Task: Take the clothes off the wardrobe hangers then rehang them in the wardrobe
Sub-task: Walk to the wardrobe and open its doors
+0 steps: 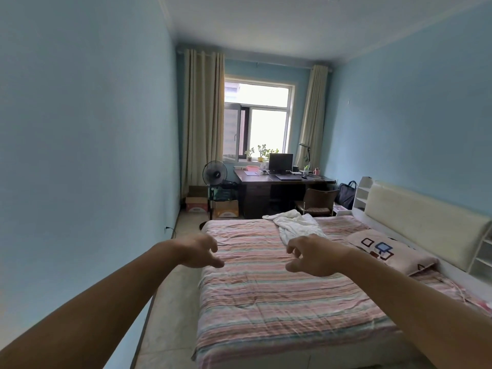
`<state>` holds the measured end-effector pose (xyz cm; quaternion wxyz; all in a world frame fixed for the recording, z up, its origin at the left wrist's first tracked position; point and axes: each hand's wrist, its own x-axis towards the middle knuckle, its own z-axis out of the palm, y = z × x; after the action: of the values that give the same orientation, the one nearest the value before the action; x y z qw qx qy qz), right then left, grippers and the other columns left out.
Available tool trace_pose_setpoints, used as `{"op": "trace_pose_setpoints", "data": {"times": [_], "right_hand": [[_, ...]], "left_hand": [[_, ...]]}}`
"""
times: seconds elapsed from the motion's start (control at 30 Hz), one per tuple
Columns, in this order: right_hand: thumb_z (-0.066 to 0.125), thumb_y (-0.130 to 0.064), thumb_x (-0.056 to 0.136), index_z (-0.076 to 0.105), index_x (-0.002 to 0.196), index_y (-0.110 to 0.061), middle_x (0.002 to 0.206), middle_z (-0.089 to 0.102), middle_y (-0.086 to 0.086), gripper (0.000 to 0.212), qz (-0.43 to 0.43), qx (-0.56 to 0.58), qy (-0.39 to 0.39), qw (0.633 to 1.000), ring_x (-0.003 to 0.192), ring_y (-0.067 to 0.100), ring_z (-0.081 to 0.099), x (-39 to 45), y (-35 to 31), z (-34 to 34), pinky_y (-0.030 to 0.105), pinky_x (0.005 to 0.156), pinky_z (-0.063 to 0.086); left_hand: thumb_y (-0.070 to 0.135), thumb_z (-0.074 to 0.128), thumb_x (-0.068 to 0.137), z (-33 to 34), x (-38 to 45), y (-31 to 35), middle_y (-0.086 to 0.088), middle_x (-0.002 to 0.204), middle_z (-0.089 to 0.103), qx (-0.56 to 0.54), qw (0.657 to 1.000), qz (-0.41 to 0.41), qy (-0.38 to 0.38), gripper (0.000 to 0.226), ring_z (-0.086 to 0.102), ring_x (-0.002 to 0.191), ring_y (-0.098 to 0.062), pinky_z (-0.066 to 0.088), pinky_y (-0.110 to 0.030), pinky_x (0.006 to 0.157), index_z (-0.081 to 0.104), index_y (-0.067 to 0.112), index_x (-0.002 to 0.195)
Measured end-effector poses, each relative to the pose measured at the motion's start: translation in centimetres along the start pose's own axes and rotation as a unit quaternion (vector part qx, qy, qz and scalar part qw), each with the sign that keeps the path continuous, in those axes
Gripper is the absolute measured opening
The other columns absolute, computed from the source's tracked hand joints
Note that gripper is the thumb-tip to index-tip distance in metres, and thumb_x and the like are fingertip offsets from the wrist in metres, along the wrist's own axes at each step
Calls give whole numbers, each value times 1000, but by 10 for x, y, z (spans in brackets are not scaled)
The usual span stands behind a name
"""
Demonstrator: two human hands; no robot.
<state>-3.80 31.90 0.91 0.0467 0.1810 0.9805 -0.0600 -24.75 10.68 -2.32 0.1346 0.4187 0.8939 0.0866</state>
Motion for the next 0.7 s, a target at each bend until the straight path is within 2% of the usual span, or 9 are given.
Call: {"op": "trace_pose_setpoints", "data": {"times": [0.1,0.27,0.37,0.53,0.6,0.7], "right_hand": [[63,-55,89,55,129,-25,124,59,-2,51,-6,-2,9,1000,110,19,55,55,14,-3,36,95,47],[64,-55,88,56,127,-25,121,61,-1,50,-17,3,39,999,106,17,56,149,42,-19,35,93,48],[64,-54,88,57,126,-23,122,61,-1,50,-8,2,57,998,109,18,56,198,63,-27,34,92,48],[65,-49,89,57,127,-19,125,59,1,49,19,10,68,997,105,16,53,257,103,-33,30,86,43],[65,-47,89,57,125,-21,127,56,2,45,35,8,74,997,103,15,49,278,125,-36,30,83,39],[65,-43,90,57,122,-20,124,55,2,40,64,24,95,993,102,16,49,306,161,-42,31,83,41]], "left_hand": [[52,67,87,-7,51,-10,0,132,59,-5,1000,9,-3,57,55,112,-15,46,-30,94,57,21,133],[52,67,87,-34,144,-21,0,133,58,16,1000,18,-8,57,54,115,-17,47,-33,96,58,21,133],[50,68,87,-54,199,-23,-1,128,59,20,999,35,21,55,56,108,-17,47,-30,88,58,20,132],[47,69,87,-70,290,-8,-3,125,60,24,996,82,28,54,59,108,-19,52,-39,95,59,18,131],[47,69,87,-74,329,3,-2,123,61,34,993,110,31,51,60,106,-17,53,-38,94,60,18,129],[45,69,88,-79,392,28,-1,116,66,16,984,166,69,44,63,100,-14,54,-38,92,63,21,123]]}}
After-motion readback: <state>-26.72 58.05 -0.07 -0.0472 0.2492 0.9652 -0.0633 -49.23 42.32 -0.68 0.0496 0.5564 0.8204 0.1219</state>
